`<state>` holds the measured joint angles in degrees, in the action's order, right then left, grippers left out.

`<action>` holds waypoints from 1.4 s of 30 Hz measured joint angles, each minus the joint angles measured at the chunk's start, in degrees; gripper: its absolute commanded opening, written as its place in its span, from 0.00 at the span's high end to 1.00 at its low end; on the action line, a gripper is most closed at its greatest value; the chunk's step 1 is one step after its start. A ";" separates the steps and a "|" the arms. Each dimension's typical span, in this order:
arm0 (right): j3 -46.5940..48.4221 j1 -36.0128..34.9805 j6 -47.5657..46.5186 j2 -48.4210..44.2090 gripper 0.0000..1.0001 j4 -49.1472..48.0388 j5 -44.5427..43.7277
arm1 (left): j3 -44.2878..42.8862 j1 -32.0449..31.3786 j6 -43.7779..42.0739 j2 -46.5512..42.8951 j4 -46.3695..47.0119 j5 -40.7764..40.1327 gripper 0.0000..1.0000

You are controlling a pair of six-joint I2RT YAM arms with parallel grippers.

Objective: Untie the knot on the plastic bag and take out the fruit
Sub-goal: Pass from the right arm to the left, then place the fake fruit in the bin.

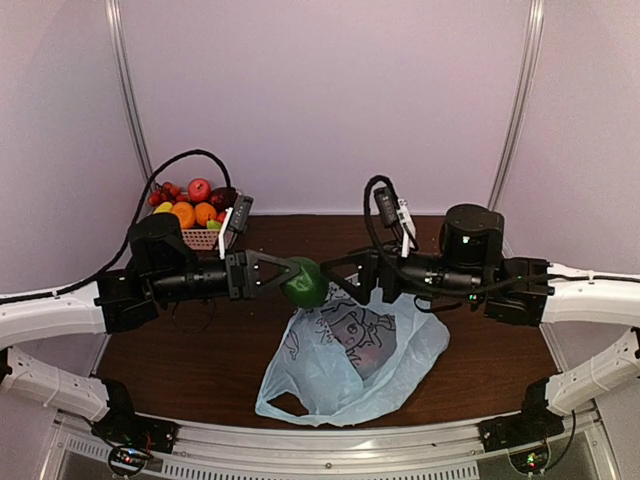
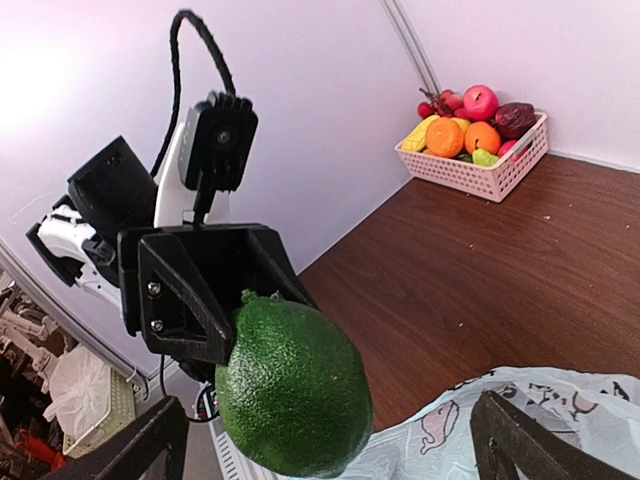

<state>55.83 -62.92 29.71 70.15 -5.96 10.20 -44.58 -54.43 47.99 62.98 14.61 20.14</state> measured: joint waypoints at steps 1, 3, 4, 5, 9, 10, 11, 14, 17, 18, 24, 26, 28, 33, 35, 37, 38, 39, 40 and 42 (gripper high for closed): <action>-0.11 0.39 -0.02 -0.96 0.01 0.39 -0.81 | 0.00 0.42 0.00 -0.28 -0.72 -0.09 0.73; -0.22 1.33 -0.09 -3.23 0.01 1.51 -3.43 | -0.15 1.84 -0.22 -0.57 -2.86 -0.17 0.73; -0.31 1.81 -0.20 -4.35 0.01 2.14 -4.96 | -0.50 3.04 -0.59 -0.59 -4.66 -0.09 0.72; -0.35 2.27 -0.37 -5.35 0.01 2.93 -6.51 | -1.18 4.70 -1.27 -0.57 -7.32 -0.04 0.72; -0.81 3.87 -1.20 -8.90 0.01 6.80 -12.31 | -6.62 14.88 -6.84 -0.42 -19.89 0.02 0.71; -0.94 4.22 -1.38 -9.66 0.01 7.69 -13.66 | -8.50 18.25 -8.81 -0.28 -22.75 0.07 0.71; -1.11 4.52 -1.51 -10.40 0.01 8.63 -14.88 | -10.60 21.79 -10.80 0.02 -25.38 0.15 0.71; -1.79 5.20 -2.12 -12.35 0.01 10.58 -17.84 | -16.20 32.17 -16.39 1.95 -30.10 0.72 0.71; -2.75 5.64 -2.43 -14.08 0.01 12.07 -19.85 | -20.96 42.40 -21.57 6.19 -33.07 -0.15 0.72; -3.02 5.75 -2.45 -14.45 0.01 12.35 -20.35 | -21.81 44.33 -22.71 7.67 -33.38 -1.03 0.72; -4.39 6.19 -2.45 -16.48 0.01 13.22 -22.40 | -28.28 50.53 -29.40 19.08 -36.13 -8.35 0.73; -4.55 6.29 -2.45 -16.79 0.01 13.22 -22.82 | -30.53 52.15 -30.47 22.49 -35.80 -9.27 0.73; -4.61 6.40 -2.45 -16.81 0.01 13.22 -23.04 | -32.83 54.51 -31.04 25.86 -34.73 -9.44 0.73; -4.74 6.78 -2.45 -16.35 0.01 13.16 -23.17 | -37.75 60.04 -30.91 33.16 -30.47 -9.35 0.73; -4.74 6.88 -2.43 -15.76 0.01 13.03 -23.15 | -40.09 61.40 -30.49 36.41 -28.17 -9.35 0.73; -4.74 7.06 -2.40 -14.78 0.01 12.92 -23.12 | -42.40 62.05 -30.05 39.54 -26.38 -9.16 0.73; -4.74 7.10 -2.38 -14.32 0.01 12.92 -23.12 | -43.69 62.14 -29.79 41.07 -25.66 -8.81 0.73; -4.74 7.17 -2.34 -13.64 0.01 12.87 -23.08 | -45.16 62.12 -29.38 42.75 -24.52 -8.37 0.72; -4.74 7.26 -2.32 -13.11 0.01 12.83 -23.04 | -46.58 62.10 -28.94 44.35 -23.43 -7.89 0.72; -4.74 7.48 -2.27 -12.00 0.01 12.79 -22.88 | -49.18 62.10 -28.26 47.19 -21.68 -7.06 0.72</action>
<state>51.09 -55.44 27.44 58.15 6.83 -12.69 -93.76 7.66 19.73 110.17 -7.07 13.08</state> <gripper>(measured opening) 0.994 0.399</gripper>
